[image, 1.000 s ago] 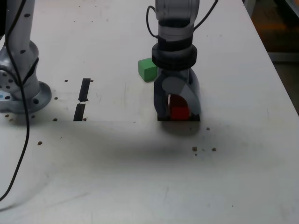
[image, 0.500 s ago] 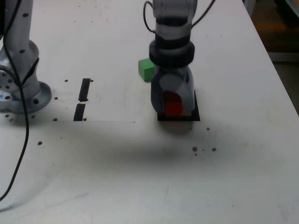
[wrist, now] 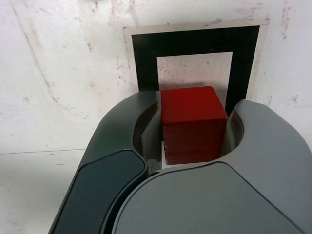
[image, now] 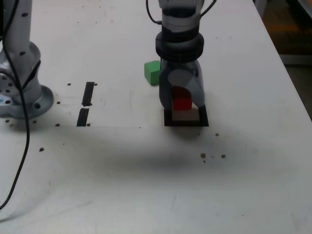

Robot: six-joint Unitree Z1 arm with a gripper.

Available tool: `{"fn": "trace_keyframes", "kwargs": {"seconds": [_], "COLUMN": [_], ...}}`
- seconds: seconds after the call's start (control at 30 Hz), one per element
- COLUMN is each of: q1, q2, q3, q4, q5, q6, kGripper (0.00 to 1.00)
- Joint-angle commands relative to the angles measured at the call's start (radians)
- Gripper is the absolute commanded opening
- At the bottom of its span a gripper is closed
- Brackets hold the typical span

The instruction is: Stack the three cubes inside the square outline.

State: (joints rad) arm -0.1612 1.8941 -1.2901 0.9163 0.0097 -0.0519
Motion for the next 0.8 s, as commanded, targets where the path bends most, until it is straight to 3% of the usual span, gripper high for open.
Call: {"fn": "trace_keyframes", "kwargs": {"seconds": [0.0, 0.77], "q1": [0.002, 0.004], "q2": [0.005, 0.029], "q3": [-0.007, 0.021], "q4": [-0.001, -0.098], "q5": [-0.003, 0.009], "q6": [-0.005, -0.047], "kGripper": [0.1, 0.12]}}
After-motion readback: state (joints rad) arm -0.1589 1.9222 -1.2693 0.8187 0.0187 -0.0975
